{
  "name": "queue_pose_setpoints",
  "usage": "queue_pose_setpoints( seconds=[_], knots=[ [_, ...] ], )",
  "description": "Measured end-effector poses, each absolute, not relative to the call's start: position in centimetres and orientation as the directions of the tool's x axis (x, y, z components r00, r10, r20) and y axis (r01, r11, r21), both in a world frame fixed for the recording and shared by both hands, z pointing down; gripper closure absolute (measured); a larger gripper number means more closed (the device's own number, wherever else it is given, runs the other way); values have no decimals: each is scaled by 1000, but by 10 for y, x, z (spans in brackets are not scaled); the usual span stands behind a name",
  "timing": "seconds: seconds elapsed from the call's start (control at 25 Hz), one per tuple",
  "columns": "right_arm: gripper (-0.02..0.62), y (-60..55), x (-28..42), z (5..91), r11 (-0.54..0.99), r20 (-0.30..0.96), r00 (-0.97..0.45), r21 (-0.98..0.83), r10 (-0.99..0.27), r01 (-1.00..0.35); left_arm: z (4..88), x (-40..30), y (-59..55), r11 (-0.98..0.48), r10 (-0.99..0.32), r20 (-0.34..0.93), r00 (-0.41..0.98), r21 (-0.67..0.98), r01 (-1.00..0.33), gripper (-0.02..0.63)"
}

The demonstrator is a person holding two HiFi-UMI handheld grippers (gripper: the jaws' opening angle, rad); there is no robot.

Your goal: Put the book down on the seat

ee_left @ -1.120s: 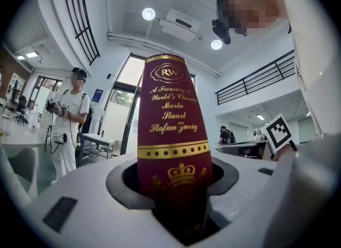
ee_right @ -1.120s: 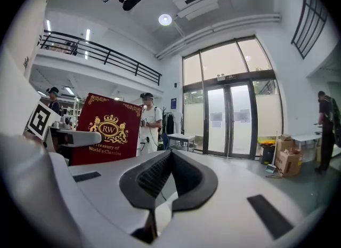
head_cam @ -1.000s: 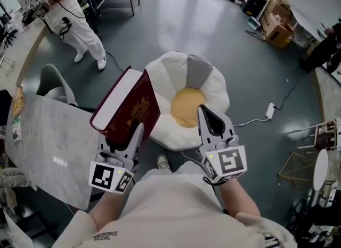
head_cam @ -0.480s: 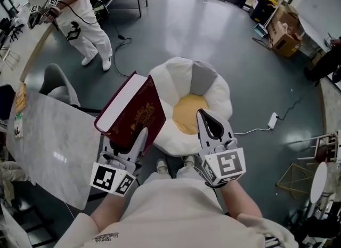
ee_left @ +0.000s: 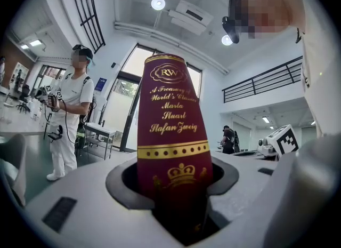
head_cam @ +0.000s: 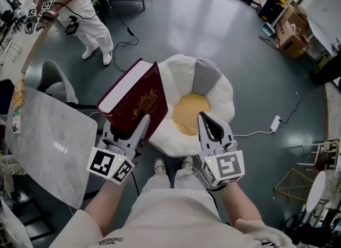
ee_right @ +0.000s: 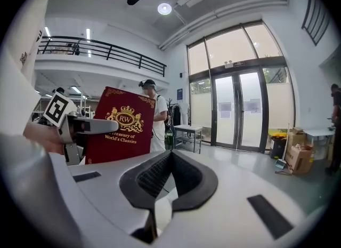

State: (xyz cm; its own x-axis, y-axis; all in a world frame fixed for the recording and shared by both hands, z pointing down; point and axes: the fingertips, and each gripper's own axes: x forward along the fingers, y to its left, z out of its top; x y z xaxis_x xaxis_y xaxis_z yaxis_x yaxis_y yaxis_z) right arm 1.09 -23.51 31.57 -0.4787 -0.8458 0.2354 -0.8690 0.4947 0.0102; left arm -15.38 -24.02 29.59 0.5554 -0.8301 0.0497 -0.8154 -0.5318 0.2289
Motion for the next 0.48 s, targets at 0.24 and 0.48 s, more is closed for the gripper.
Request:
queue_pose_setpoints(
  seconds=[0.24,0.48],
  knots=[
    [595,-261,4,374,496,232,-478,22,-847,-868,356,-152,-285,-546,-822,23,569,249,-800,371],
    [595,-327,12,445,442,258,-439,-48,-861,-896,431,-150,-346,-534,-822,44,567,282,-797,371]
  ],
)
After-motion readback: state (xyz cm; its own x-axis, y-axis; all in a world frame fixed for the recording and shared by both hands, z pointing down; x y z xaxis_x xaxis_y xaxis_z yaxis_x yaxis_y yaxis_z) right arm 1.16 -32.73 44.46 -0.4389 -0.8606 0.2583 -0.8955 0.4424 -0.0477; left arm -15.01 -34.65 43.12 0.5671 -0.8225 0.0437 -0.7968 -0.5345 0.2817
